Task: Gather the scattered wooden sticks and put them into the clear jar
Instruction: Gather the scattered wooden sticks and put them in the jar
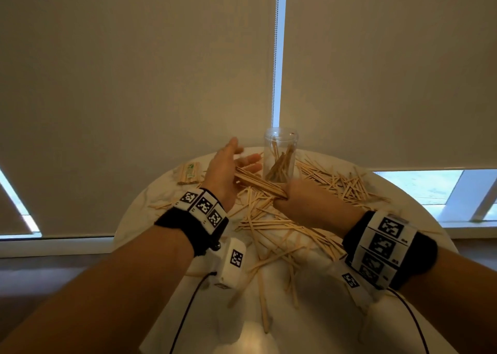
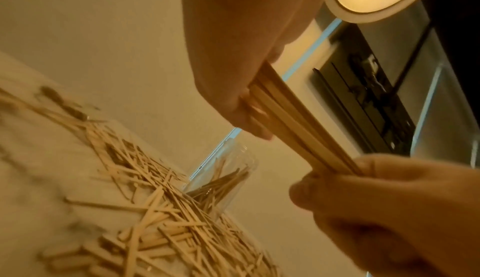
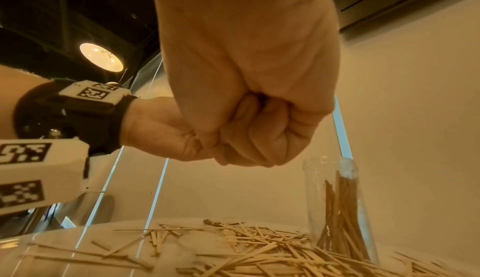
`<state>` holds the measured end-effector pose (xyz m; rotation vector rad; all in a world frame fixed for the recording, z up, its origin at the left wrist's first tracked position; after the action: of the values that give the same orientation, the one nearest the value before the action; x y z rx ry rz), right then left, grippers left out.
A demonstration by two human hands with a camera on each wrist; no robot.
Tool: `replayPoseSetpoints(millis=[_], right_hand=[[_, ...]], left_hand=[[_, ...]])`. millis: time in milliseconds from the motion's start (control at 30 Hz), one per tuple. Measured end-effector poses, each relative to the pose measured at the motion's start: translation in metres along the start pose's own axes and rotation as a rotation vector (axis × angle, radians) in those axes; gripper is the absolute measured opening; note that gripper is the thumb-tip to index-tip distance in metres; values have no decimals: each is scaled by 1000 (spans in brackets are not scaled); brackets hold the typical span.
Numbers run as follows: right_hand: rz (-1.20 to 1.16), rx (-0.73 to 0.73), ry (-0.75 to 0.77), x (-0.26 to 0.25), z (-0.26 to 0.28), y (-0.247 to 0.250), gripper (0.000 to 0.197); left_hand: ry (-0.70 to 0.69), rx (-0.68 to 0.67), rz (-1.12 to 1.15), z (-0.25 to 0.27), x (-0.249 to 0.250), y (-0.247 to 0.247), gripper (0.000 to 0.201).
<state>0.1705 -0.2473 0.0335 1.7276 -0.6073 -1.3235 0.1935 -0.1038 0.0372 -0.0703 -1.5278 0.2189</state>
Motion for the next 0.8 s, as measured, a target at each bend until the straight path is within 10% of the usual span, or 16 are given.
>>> replayPoseSetpoints(millis=[367,800], right_hand=[[227,-23,-90,18,-6,-8,25],[61,316,124,7,-20,40,69]], left_hand=[[114,-261,-992,7,-39,-11,53],[115,-115,-475,-28,-46,-10,36]])
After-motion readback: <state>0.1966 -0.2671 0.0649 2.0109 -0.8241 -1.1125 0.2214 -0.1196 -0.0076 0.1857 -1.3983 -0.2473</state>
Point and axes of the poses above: each hand's wrist, its own z-axis away from the middle knuckle, its own y-axis out of the back of the hand, x = y × z, the point moved 8 cm from there along -z, towards the middle knuckle, and after that the axes turned 14 degrees about -z, right-handed, at the moved point
